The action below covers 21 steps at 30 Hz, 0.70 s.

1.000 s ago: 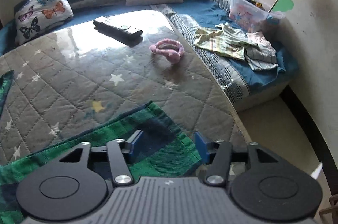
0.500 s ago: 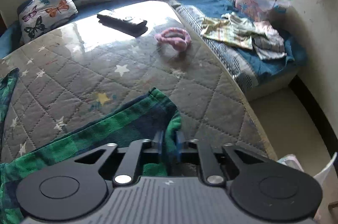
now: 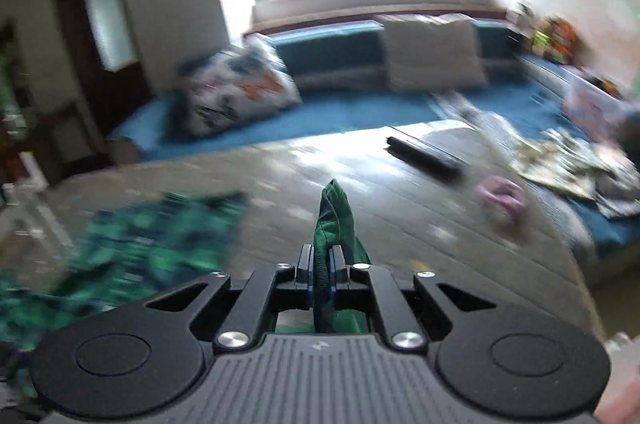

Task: Fold clothes

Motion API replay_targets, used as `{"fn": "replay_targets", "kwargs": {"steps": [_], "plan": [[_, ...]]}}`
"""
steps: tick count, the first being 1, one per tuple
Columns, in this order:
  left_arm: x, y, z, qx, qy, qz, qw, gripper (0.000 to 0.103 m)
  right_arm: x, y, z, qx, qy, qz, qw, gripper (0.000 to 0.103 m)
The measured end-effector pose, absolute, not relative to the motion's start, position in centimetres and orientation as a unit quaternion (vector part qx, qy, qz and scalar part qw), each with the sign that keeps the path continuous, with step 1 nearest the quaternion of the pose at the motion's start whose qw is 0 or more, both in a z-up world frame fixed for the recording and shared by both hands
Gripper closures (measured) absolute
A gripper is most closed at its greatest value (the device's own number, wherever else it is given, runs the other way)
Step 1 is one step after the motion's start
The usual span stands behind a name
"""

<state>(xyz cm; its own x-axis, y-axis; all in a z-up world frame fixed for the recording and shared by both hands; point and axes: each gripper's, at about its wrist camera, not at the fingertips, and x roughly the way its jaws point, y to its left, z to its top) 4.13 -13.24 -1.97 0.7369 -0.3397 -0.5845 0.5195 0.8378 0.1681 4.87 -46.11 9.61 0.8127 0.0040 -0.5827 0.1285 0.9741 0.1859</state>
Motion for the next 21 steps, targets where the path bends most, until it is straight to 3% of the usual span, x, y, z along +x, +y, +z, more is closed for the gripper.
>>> {"fn": "replay_targets", "kwargs": {"steps": [12, 21], "plan": [[3.9, -7.4, -1.5, 0.118, 0.273, -0.181, 0.938, 0.021, 6.2, -30.8, 15.8, 0.078, 0.243, 0.181, 0.95, 0.097], [2.8, -2.7, -2.1, 0.093, 0.285, -0.142, 0.943, 0.021, 8.7, -19.4, 11.1, 0.063, 0.307, 0.288, 0.905, 0.095]]}}
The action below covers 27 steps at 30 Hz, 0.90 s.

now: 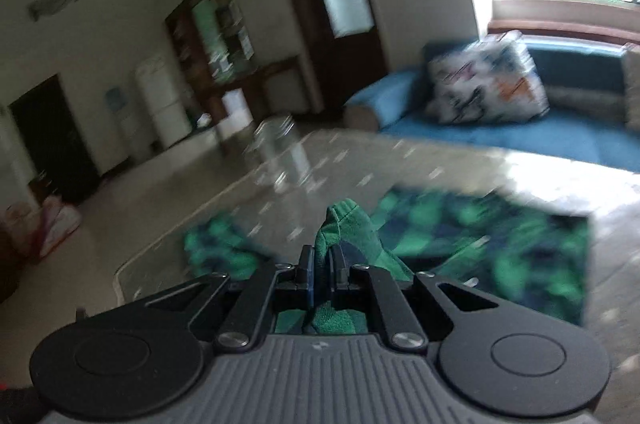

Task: Fold clothes

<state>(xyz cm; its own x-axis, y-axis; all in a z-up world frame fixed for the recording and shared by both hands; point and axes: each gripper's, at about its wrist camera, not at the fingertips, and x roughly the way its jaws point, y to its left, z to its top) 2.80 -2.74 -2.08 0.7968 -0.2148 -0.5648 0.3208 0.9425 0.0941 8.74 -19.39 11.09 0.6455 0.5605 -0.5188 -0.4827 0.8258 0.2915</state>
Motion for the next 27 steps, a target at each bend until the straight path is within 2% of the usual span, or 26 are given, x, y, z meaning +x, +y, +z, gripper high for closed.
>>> {"fn": "replay_targets", "kwargs": {"steps": [3, 7, 10, 16, 23, 27], "plan": [[2.6, -1.6, -2.4, 0.086, 0.293, -0.133, 0.943, 0.021, 9.3, -17.7, 9.1, 0.062, 0.336, 0.306, 0.889, 0.084], [2.3, -0.8, -2.4, 0.082, 0.299, -0.126, 0.942, 0.021, 8.2, -18.2, 7.9, 0.056, 0.345, 0.306, 0.885, 0.082], [2.2, -0.2, -2.1, 0.079, 0.297, -0.121, 0.944, 0.022, 7.1, -20.6, 7.5, 0.038, 0.352, 0.279, 0.893, 0.073], [2.8, 0.3, -0.9, 0.063, 0.285, -0.115, 0.949, 0.022, 5.2, -26.8, 4.1, 0.005, 0.403, 0.191, 0.895, 0.073], [5.5, 0.7, -0.2, 0.047, 0.287, -0.088, 0.953, 0.023, 3.3, -31.7, -0.5, 0.015, 0.449, 0.127, 0.884, 0.073], [6.1, 0.7, -0.1, 0.049, 0.288, -0.084, 0.953, 0.026, 2.8, -33.0, -0.9, 0.0, 0.452, 0.103, 0.886, 0.073]]}}
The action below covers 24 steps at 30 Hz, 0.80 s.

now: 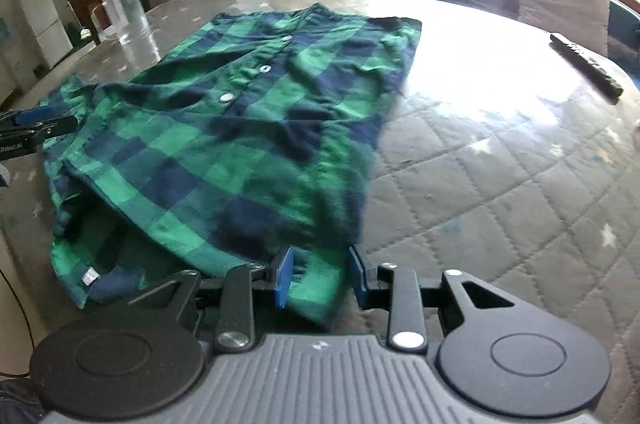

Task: Fold clothes

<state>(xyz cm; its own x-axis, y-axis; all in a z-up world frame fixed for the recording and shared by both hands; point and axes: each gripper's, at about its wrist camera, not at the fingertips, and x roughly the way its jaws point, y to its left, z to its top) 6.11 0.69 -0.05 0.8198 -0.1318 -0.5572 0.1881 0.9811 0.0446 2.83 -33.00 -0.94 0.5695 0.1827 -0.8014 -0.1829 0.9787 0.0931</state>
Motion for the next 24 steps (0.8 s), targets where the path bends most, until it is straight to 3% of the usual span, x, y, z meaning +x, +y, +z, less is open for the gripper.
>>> {"fn": "replay_targets", "kwargs": {"steps": [8, 15, 24], "plan": [[7.3, -1.8, -0.7, 0.063, 0.297, -0.115, 0.946, 0.035, 6.2, -31.7, 0.6, -0.005, 0.389, 0.125, 0.913, 0.073], [9.1, -1.9, -1.9, 0.065, 0.321, -0.121, 0.937, 0.058, 9.3, -31.1, -2.3, -0.017, 0.406, 0.11, 0.907, 0.073], [11.1, -1.4, -2.9, 0.056, 0.345, -0.123, 0.929, 0.058, 8.4, -31.4, -1.6, -0.012, 0.399, 0.117, 0.909, 0.072]]}}
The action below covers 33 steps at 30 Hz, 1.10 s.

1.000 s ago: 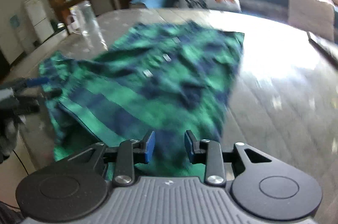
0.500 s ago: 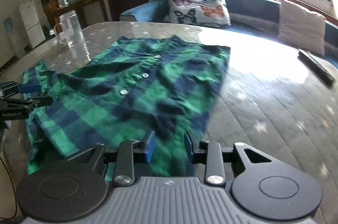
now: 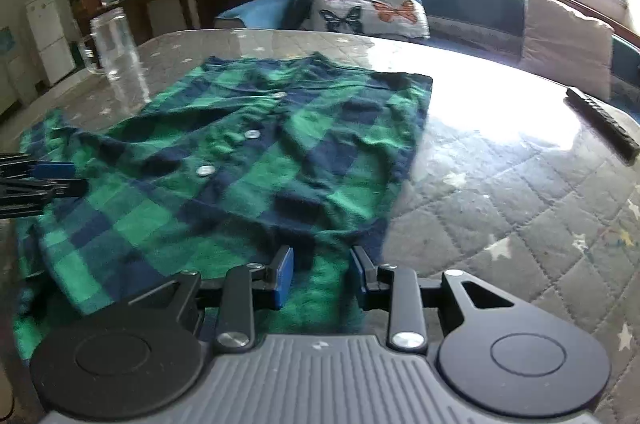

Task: Fold clothes

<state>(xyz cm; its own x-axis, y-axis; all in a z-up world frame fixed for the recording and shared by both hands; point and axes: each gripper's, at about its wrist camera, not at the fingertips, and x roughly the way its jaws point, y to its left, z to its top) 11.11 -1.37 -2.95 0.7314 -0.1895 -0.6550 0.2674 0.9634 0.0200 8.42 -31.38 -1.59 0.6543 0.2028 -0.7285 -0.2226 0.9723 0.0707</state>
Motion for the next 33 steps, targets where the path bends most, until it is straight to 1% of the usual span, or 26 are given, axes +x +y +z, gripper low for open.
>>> {"fn": "replay_targets", "kwargs": {"steps": [1, 2, 3, 4, 6, 8, 9, 16, 18, 21, 23, 24, 27, 30, 33], "plan": [[11.2, -1.4, -3.0, 0.054, 0.347, -0.124, 0.928, 0.058, 8.1, -31.1, -1.5, -0.015, 0.398, 0.122, 0.909, 0.071], [11.4, -1.3, -3.0, 0.05, 0.347, -0.125, 0.928, 0.058, 7.7, -30.8, -1.4, -0.017, 0.398, 0.129, 0.908, 0.068], [11.4, -1.3, -3.0, 0.048, 0.347, -0.128, 0.928, 0.065, 7.2, -30.5, -1.4, -0.021, 0.397, 0.138, 0.907, 0.061], [11.5, -1.4, -3.0, 0.047, 0.346, -0.13, 0.928, 0.079, 6.7, -30.1, -1.3, -0.026, 0.397, 0.148, 0.905, 0.06], [11.5, -1.5, -2.9, 0.047, 0.343, -0.134, 0.929, 0.092, 5.8, -29.5, -1.5, -0.041, 0.398, 0.162, 0.902, 0.059], [11.3, -1.9, -2.7, 0.052, 0.337, -0.135, 0.93, 0.095, 5.0, -29.0, -1.7, -0.058, 0.397, 0.169, 0.9, 0.055], [11.2, -2.0, -2.4, 0.054, 0.331, -0.134, 0.933, 0.097, 4.6, -28.8, -1.9, -0.066, 0.396, 0.17, 0.9, 0.055], [10.6, -2.5, 1.1, 0.049, 0.278, -0.137, 0.949, 0.097, 3.3, -29.8, -2.1, -0.06, 0.403, 0.159, 0.899, 0.055], [10.6, -2.6, 0.9, 0.057, 0.279, -0.135, 0.949, 0.097, 2.9, -30.0, -2.4, -0.064, 0.405, 0.154, 0.899, 0.055], [11.3, -2.4, -1.2, 0.062, 0.31, -0.126, 0.94, 0.096, 2.7, -30.3, -2.6, -0.061, 0.402, 0.153, 0.901, 0.055], [11.3, -2.3, -2.0, 0.066, 0.324, -0.12, 0.936, 0.093, 2.7, -30.3, -2.5, -0.062, 0.403, 0.153, 0.9, 0.055], [11.3, -2.2, -2.4, 0.069, 0.331, -0.116, 0.934, 0.089, 2.7, -30.2, -2.5, -0.065, 0.404, 0.153, 0.9, 0.055], [10.2, -2.3, -1.9, 0.085, 0.316, -0.112, 0.938, 0.082, 2.7, -30.1, -2.3, -0.074, 0.409, 0.155, 0.896, 0.055], [8.4, -2.6, -0.6, 0.084, 0.295, -0.139, 0.942, 0.083, 2.8, -30.0, -1.7, -0.073, 0.409, 0.16, 0.895, 0.055], [6.9, -3.7, -0.5, 0.089, 0.293, -0.184, 0.934, 0.083, 3.1, -29.7, -1.1, -0.072, 0.4, 0.163, 0.899, 0.055]]}}
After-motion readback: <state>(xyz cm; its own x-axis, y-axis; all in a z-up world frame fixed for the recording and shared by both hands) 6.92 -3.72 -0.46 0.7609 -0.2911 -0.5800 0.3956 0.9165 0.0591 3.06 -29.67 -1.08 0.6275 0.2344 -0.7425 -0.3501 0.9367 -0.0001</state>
